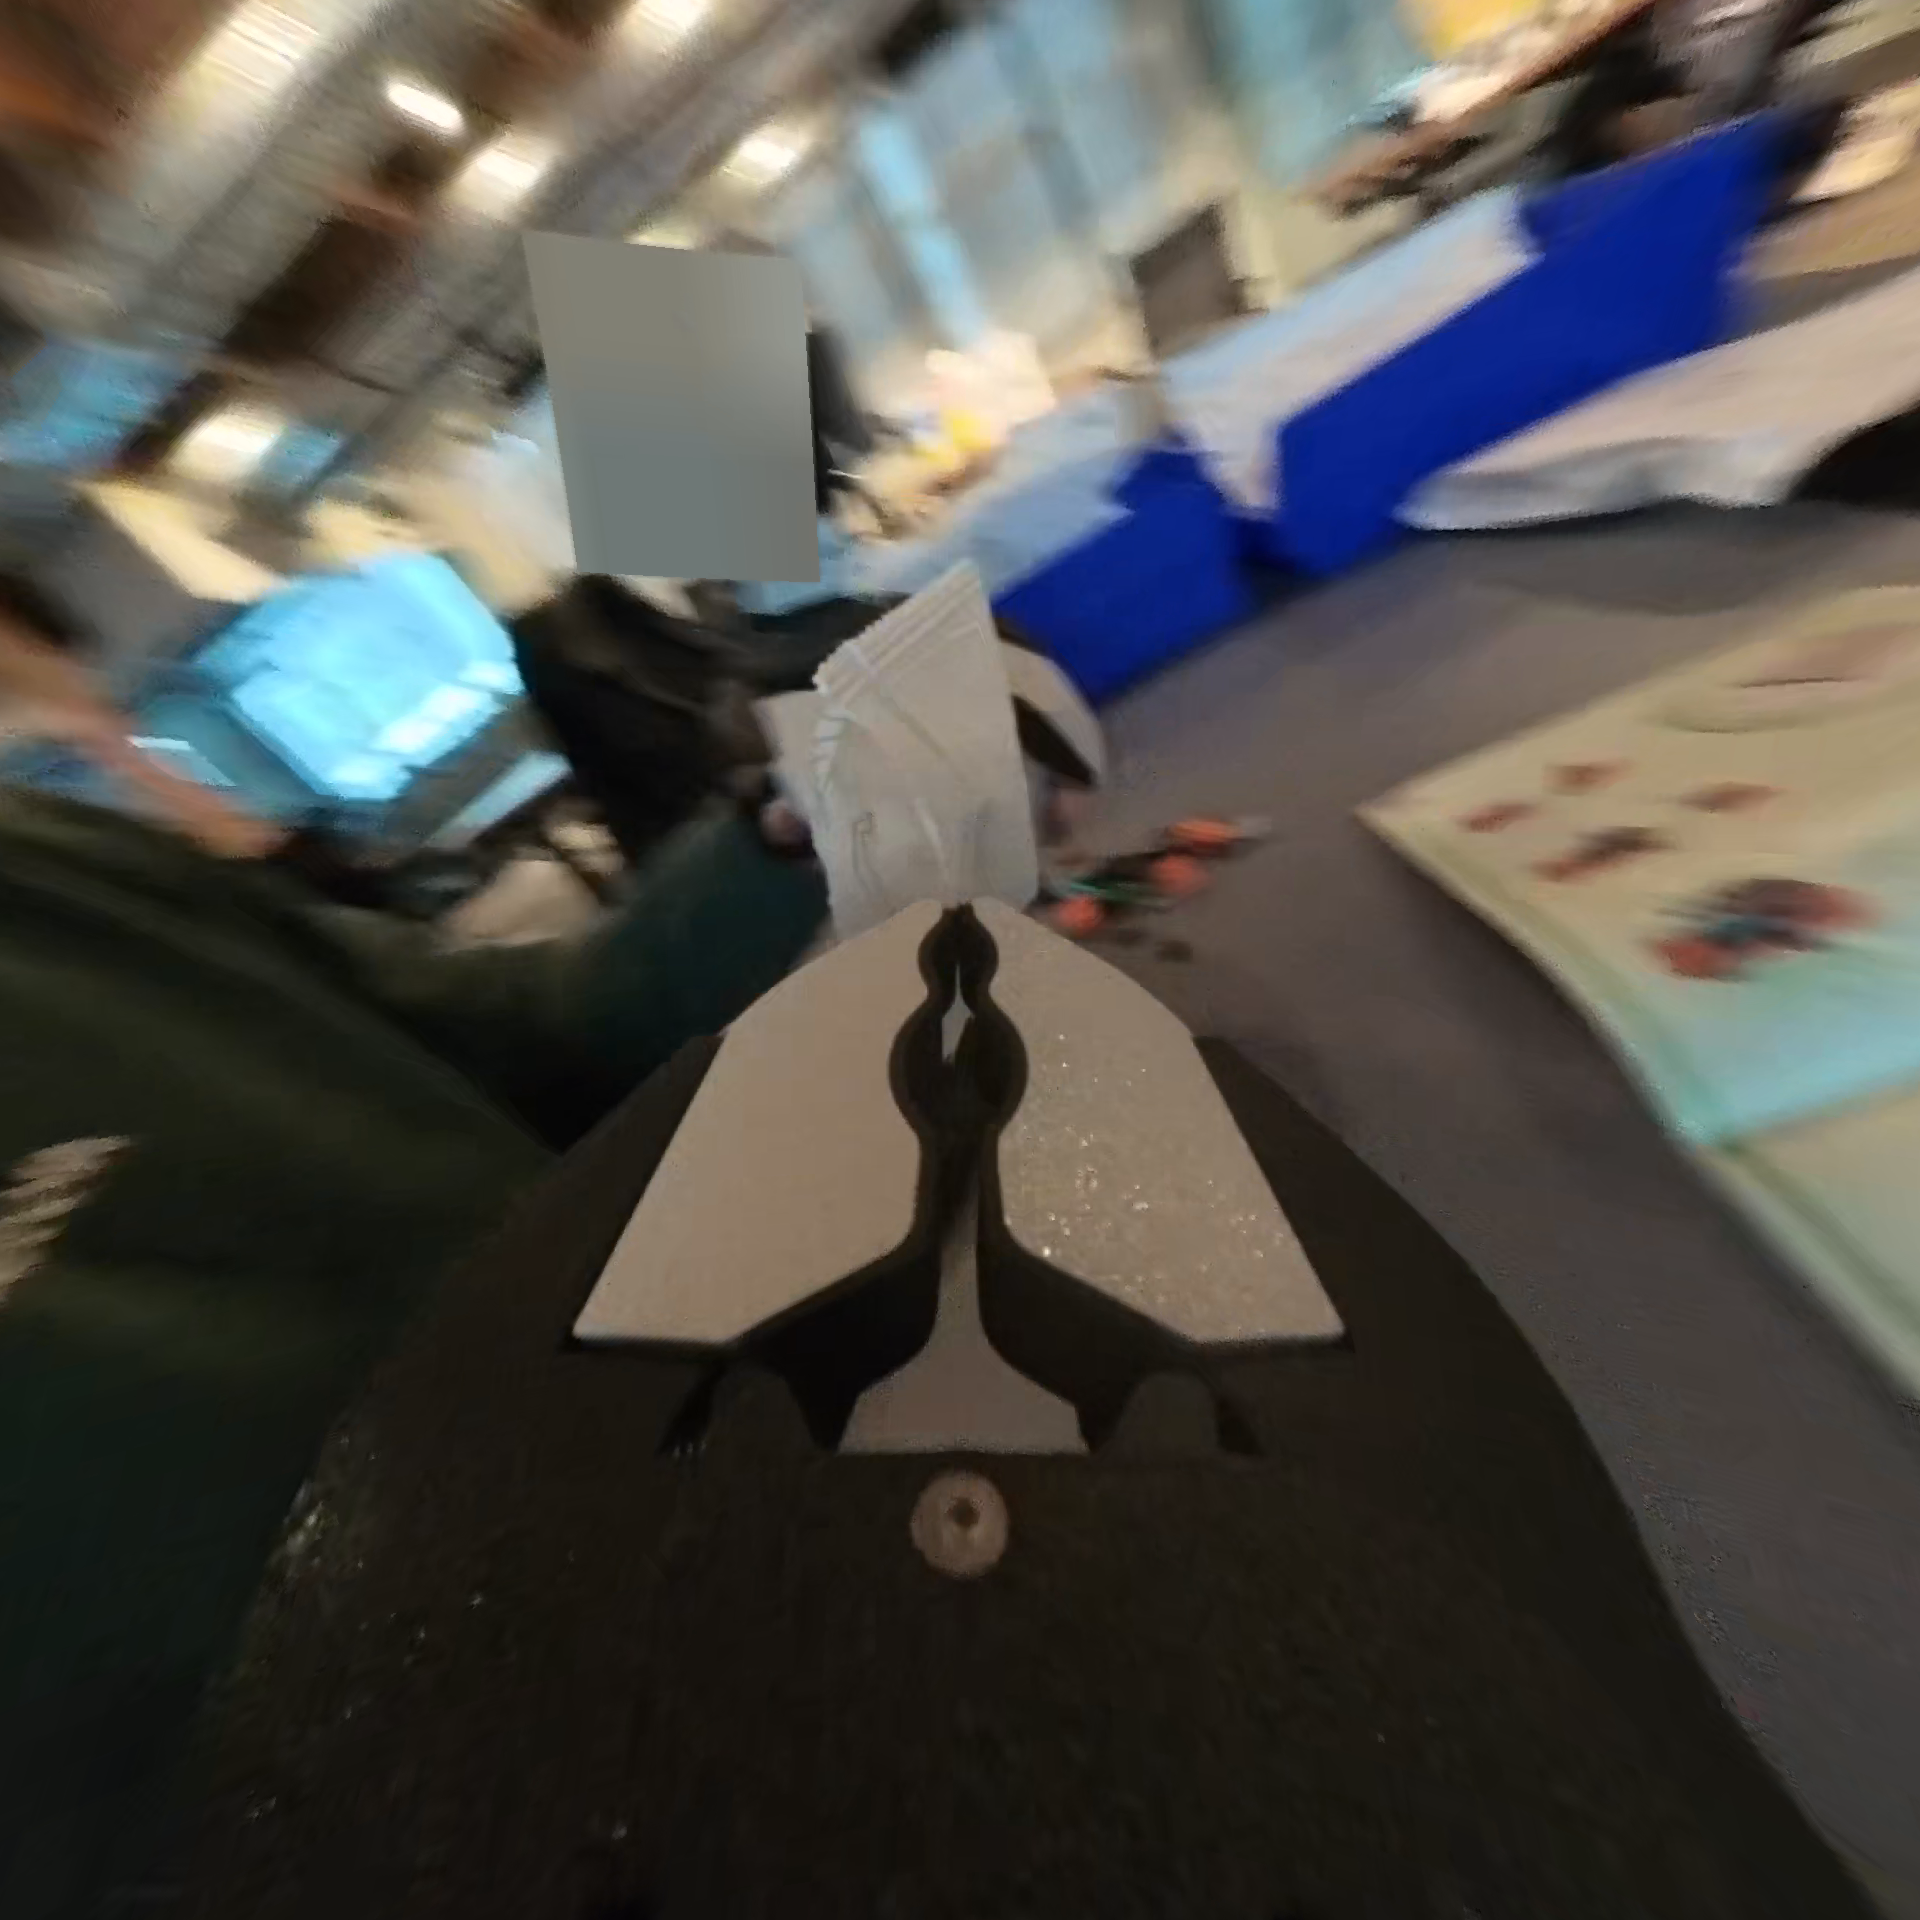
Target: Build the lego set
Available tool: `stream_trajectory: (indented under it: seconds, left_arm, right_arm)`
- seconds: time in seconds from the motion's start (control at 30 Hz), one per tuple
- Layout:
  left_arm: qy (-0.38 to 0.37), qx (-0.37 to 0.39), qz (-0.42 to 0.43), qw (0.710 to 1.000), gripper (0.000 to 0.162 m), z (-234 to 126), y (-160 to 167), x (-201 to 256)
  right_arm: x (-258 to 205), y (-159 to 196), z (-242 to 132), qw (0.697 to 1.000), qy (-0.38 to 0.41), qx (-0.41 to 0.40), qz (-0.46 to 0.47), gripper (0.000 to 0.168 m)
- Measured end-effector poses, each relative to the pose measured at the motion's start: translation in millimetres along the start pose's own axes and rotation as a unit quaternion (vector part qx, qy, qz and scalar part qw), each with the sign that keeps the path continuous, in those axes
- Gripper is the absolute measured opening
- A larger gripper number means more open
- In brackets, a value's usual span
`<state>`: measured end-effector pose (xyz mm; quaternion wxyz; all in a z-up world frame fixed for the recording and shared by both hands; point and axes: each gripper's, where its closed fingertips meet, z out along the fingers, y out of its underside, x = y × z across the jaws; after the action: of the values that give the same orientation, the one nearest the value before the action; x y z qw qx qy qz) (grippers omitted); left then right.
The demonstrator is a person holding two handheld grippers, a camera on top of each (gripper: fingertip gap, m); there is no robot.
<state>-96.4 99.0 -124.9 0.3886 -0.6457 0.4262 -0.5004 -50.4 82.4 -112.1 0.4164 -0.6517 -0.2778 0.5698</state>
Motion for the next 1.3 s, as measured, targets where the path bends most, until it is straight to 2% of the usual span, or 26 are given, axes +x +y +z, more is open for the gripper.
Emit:
stream_trajectory:
  seconds: [0.07, 0.13, 0.2, 0.3, 0.6, 0.63, 0.87, 0.97, 1.03, 1.07, 1.1, 1.13, 1.3]
  left_arm:
    - [0.065, 0.027, -0.026, 0.997, 0.047, 0, -4, 14]
    - [0.09, 0.026, -0.03, 0.995, 0.041, 4, -1, 20]
    - [0.123, 0.036, -0.03, 0.991, 0.026, 7, -2, 31]
    - [0.129, 0.039, -0.043, 0.99, 0.003, 7, -3, 31]
    - [0.127, 0.017, -0.114, 0.985, 0.0, 6, 10, 21]
    - [0.121, 0.019, -0.114, 0.986, 0.0, 5, 10, 19]
    - [0.095, 0.01, -0.105, 0.99, 0.0, 3, 14, 11]
    - [0.095, -0.009, -0.097, 0.991, 0.0, 13, 22, 17]
    - [0.092, -0.015, -0.093, 0.991, 0.0, 20, 25, 19]
    - [0.091, -0.019, -0.09, 0.992, 0.0, 22, 26, 19]
    - [0.091, -0.022, -0.089, 0.992, 0.0, 23, 27, 19]
    - [0.088, -0.024, -0.089, 0.992, 0.0, 23, 28, 17]
    - [0.107, -0.027, -0.107, 0.988, 0.0, 20, 33, 17]
  right_arm:
    - [-5, 2, 1, 1.0, -0.027, 0.002, 0.009, 0.0]
    - [-11, 5, 4, 0.998, -0.057, 0.0, 0.021, 0.0]
    - [-13, 7, 6, 0.997, -0.068, -0.002, 0.03, 0.0]
    - [-7, 11, 8, 0.998, -0.055, -0.007, 0.03, 0.0]
    - [4, 24, 12, 0.999, -0.012, -0.036, 0.0, 0.0]
    - [5, 24, 12, 0.999, -0.009, -0.038, 0.002, 0.003]
    - [10, 14, 10, 1.0, 0.014, -0.019, -0.013, 0.055]
    - [7, 10, 17, 1.0, 0.022, -0.01, -0.013, 0.065]
    - [7, 13, 23, 0.999, 0.027, -0.018, -0.012, 0.06]
    - [9, 16, 24, 0.999, 0.037, -0.022, -0.011, 0.039]
    - [13, 18, 24, 0.998, 0.05, -0.025, -0.008, 0.005]
    - [15, 19, 24, 0.998, 0.057, -0.028, -0.006, 0.0]
    - [15, 23, 28, 0.998, 0.044, -0.054, 0.003, 0.0]
